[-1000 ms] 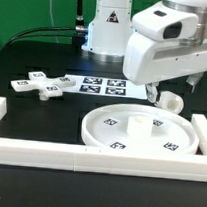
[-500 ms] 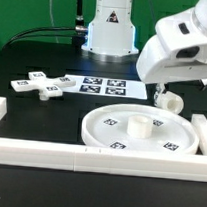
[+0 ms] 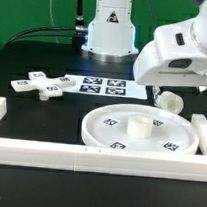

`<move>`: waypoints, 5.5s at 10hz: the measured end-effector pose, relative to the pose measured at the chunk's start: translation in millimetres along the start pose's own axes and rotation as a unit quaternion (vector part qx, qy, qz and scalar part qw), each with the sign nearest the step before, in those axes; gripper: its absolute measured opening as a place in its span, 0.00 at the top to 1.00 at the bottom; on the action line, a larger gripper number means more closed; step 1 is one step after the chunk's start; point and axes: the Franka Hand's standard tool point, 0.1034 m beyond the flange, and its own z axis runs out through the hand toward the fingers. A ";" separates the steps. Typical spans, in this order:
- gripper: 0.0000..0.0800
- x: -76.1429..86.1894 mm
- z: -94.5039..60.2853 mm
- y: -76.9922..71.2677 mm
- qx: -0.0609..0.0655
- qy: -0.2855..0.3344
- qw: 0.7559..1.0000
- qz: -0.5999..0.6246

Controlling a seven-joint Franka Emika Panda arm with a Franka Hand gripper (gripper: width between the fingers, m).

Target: Assemble round table

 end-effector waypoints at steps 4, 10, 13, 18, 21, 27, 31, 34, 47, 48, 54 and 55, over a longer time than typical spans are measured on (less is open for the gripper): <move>0.19 -2.6 3.1 -0.8 0.000 -0.013 1.000 -0.003; 0.19 -4.3 28.3 3.4 0.000 -0.181 0.983 -0.002; 0.19 0.3 31.8 1.6 0.000 -0.171 0.985 -0.003; 0.19 1.7 39.3 0.4 0.000 -0.167 0.986 -0.004; 0.50 1.8 38.9 0.4 0.000 -0.167 0.986 -0.004; 0.49 -3.1 18.7 -3.1 0.000 -0.165 0.986 -0.013; 0.49 -28.0 -38.3 7.7 0.004 -0.186 0.981 -0.047; 0.49 -15.7 -34.5 6.8 0.004 -0.150 0.987 -0.060; 0.49 -7.6 -112.8 72.2 0.041 0.319 0.947 0.017; 0.49 -3.9 -115.4 74.0 0.034 0.361 0.932 0.016; 0.49 -6.0 -108.7 100.2 -0.020 0.487 0.873 -0.015; 0.49 -7.9 -107.1 104.7 -0.023 0.493 0.870 -0.012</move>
Offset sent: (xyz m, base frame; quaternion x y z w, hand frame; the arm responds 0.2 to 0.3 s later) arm 0.0000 0.0000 0.0000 0.0000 0.0000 0.0000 1.0000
